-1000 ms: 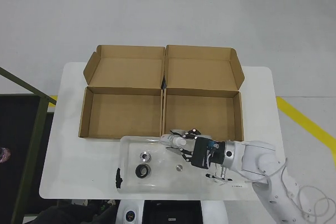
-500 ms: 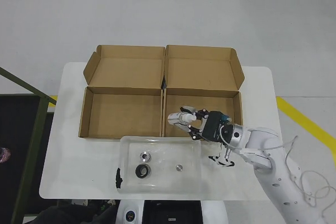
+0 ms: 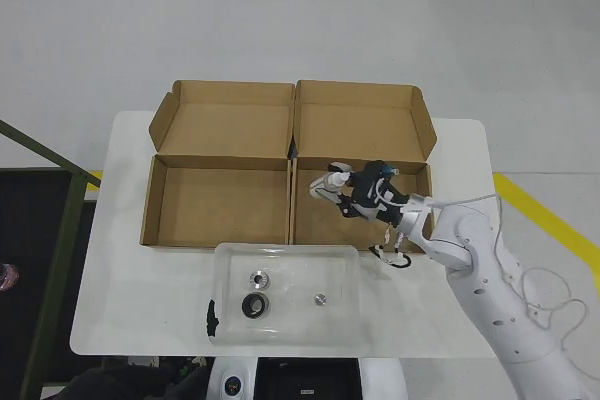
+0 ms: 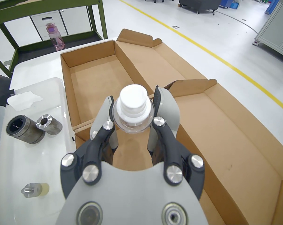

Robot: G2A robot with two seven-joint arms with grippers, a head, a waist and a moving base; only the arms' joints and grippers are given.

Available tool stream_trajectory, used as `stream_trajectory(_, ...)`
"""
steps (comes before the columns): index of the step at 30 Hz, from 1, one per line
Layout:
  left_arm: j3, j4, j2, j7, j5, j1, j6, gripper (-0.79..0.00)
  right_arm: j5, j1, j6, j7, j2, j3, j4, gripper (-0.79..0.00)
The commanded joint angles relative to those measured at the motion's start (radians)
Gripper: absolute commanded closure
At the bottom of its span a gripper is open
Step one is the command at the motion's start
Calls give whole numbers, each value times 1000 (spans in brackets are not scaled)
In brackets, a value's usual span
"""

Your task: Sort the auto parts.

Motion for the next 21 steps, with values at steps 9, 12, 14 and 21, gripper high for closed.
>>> stream_trajectory(9,0,0,0,0,0,0,0,-785,-40,51,44,15,-16,-63,99,0)
stream_trajectory(12,0,0,0,0,0,0,0,-785,-55,62,56,16,-21,-80,126,0)
stream_trajectory(14,0,0,0,0,0,0,0,-785,-63,71,68,18,-25,-91,143,0)
stream_trajectory(21,0,0,0,0,0,0,0,-785,-76,106,95,30,-39,-130,195,0)
